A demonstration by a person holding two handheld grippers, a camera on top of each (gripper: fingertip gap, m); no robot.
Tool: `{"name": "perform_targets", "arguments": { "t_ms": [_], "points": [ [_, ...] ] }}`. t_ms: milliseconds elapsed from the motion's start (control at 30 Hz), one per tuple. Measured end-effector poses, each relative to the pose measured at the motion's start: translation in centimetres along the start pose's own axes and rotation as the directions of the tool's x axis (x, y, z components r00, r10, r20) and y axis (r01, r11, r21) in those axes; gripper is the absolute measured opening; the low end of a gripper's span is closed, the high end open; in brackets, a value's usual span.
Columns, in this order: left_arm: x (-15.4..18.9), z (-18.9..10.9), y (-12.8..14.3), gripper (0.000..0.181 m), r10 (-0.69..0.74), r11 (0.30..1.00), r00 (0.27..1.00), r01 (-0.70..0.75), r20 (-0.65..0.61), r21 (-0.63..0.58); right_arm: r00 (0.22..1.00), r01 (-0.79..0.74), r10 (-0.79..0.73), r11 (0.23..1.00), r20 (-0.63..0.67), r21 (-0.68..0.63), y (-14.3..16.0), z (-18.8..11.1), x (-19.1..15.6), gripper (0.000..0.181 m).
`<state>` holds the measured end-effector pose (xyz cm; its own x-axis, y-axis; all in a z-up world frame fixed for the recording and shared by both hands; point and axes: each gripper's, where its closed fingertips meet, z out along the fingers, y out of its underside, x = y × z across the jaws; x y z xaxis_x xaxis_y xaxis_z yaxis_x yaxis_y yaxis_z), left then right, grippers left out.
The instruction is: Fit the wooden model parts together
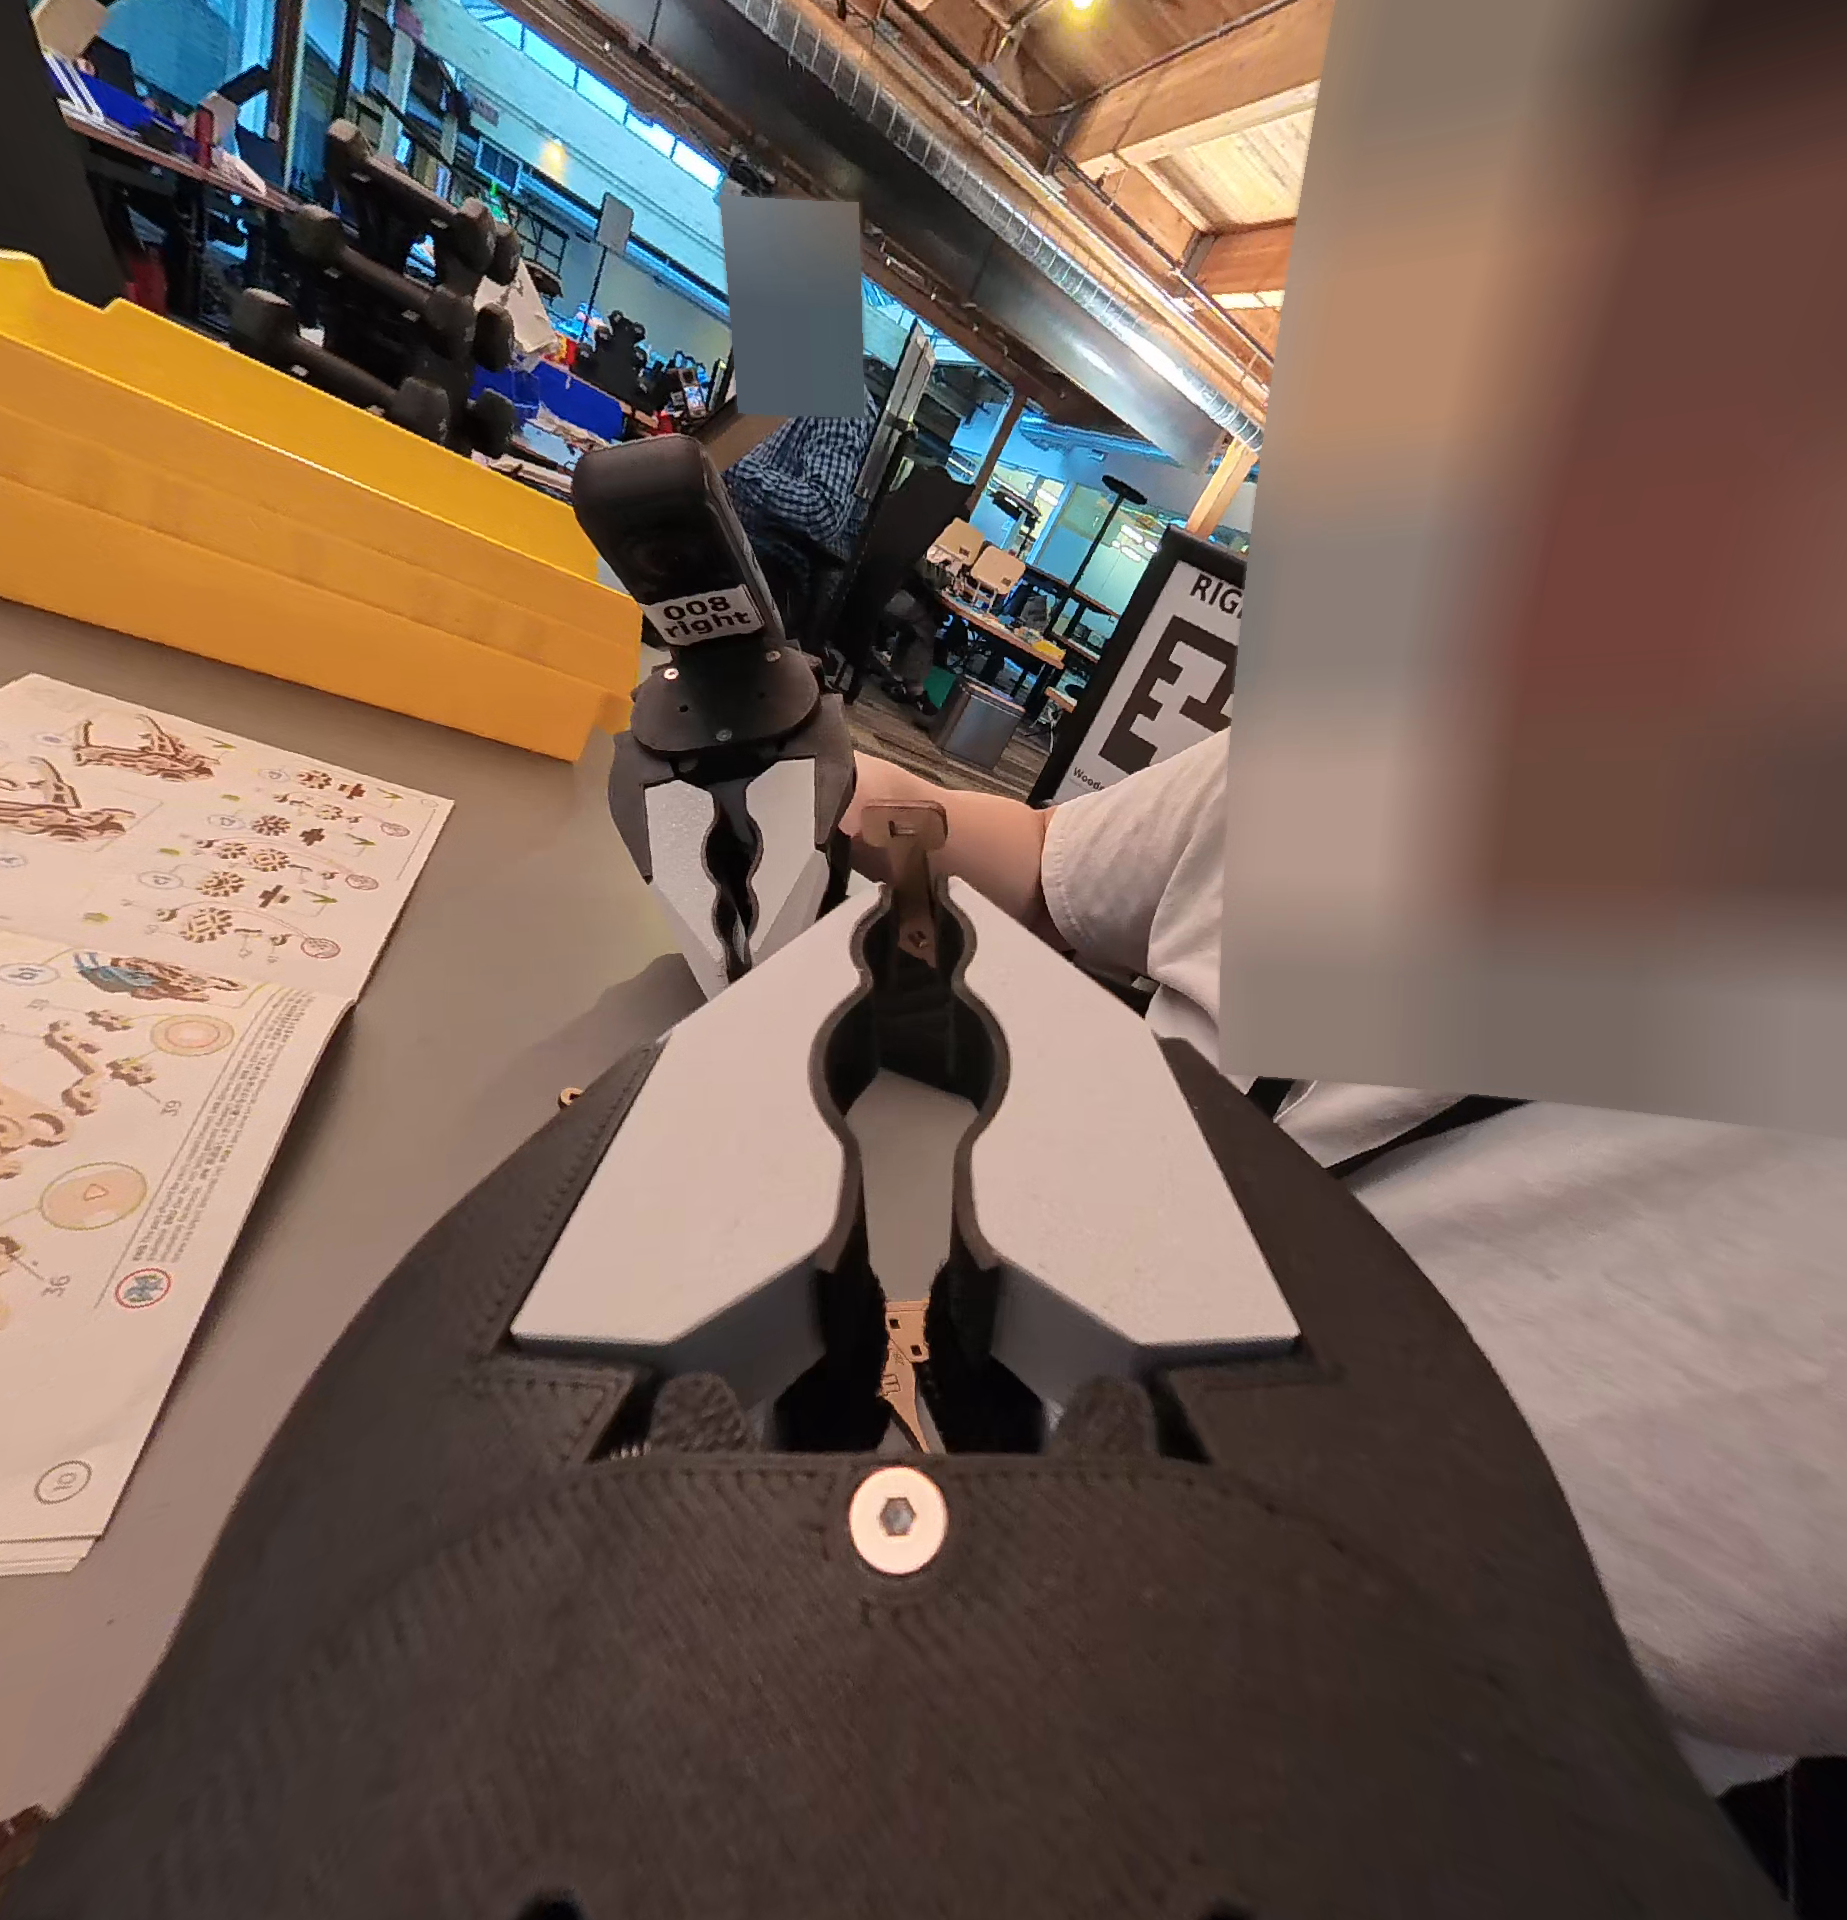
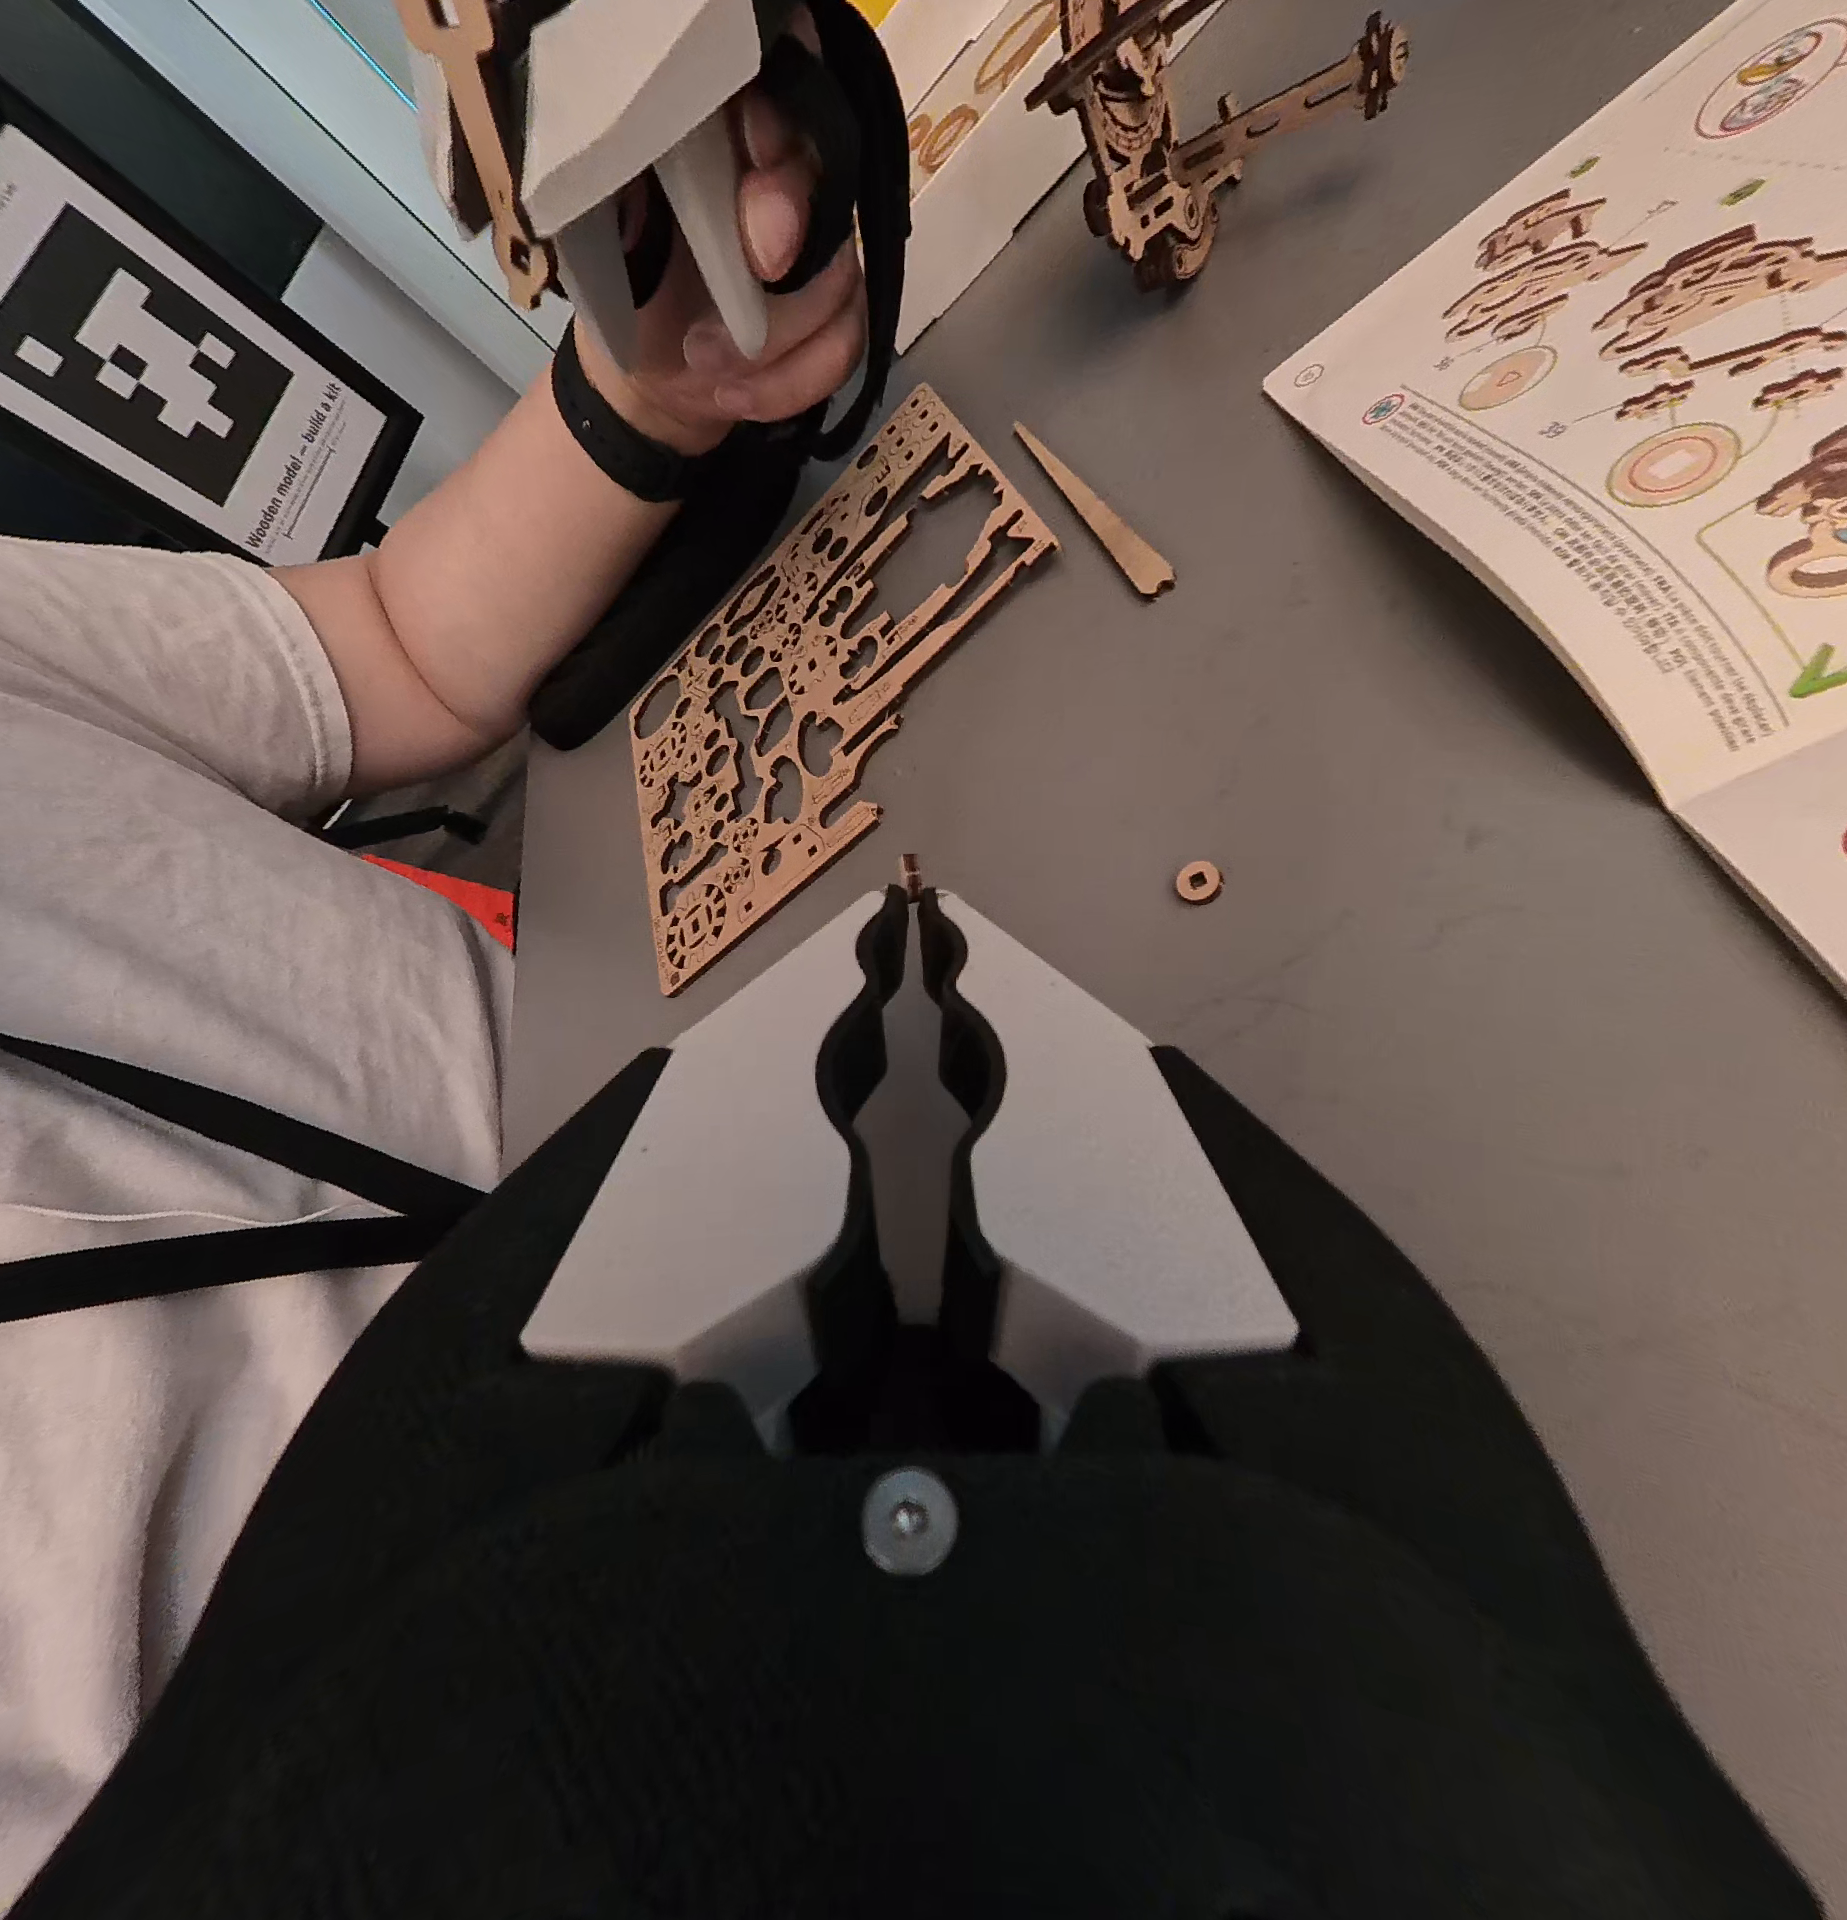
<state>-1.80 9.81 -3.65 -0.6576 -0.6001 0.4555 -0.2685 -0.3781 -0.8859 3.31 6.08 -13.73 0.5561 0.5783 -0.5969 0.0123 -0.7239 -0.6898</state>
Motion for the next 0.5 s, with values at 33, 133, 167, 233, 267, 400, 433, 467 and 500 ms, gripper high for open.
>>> {"name": "perform_targets", "arguments": {
  "t_ms": [33, 133, 167, 233, 267, 400, 433, 467, 500],
  "points": [
    [0.0, 0.0, 0.0, 0.004, -0.002, 1.000, 1.000, 0.002, -0.002, 0.003, 1.000, -0.003, 0.003, 1.000, 0.002, 0.001, 0.0, 0.0, 0.0, 0.000],
    [-0.1, -0.1, -0.1, 0.004, -0.008, 1.000, 1.000, 0.008, 0.001, 0.006, 1.000, -0.012, 0.012, 1.000, 0.013, -0.001, 0.0, 0.0, -0.1, 0.000],
    [-0.2, -0.1, 0.0, 0.004, -0.008, 1.000, 1.000, 0.008, 0.003, 0.006, 1.000, -0.016, 0.016, 1.000, 0.017, 0.000, 0.0, 0.0, -0.2, 0.000],
    [-0.4, 0.0, 0.0, 0.004, -0.008, 1.000, 1.000, 0.008, 0.016, 0.004, 0.999, -0.034, 0.033, 0.999, 0.033, 0.008, -0.2, 0.1, -0.5, 0.000],
    [-0.6, 0.1, 0.1, 0.004, -0.012, 1.000, 1.000, 0.012, 0.027, 0.001, 0.997, -0.050, 0.049, 0.999, 0.059, 0.011, -0.5, 0.1, -1.0, 0.000],
    [-1.3, 0.5, 0.7, 0.004, -0.032, 0.999, 0.998, 0.034, 0.062, -0.028, 0.993, -0.050, 0.045, 0.998, 0.112, 0.040, -2.6, -0.3, -3.4, 0.000],
    [-1.4, 0.6, 0.9, 0.004, -0.031, 0.999, 0.997, 0.034, 0.064, -0.035, 0.994, -0.041, 0.037, 0.998, 0.105, 0.038, -2.9, -0.3, -3.7, 0.000],
    [-1.4, 0.7, 1.0, 0.004, -0.031, 0.999, 0.997, 0.034, 0.065, -0.043, 0.994, -0.039, 0.036, 0.999, 0.099, 0.030, -3.1, -0.4, -3.8, 0.000],
    [-1.5, 0.8, 1.2, 0.004, -0.034, 0.998, 0.997, 0.038, 0.074, -0.052, 0.995, -0.039, 0.038, 0.999, 0.098, 0.016, -3.3, -0.4, -4.0, 0.000]
  ]
}}
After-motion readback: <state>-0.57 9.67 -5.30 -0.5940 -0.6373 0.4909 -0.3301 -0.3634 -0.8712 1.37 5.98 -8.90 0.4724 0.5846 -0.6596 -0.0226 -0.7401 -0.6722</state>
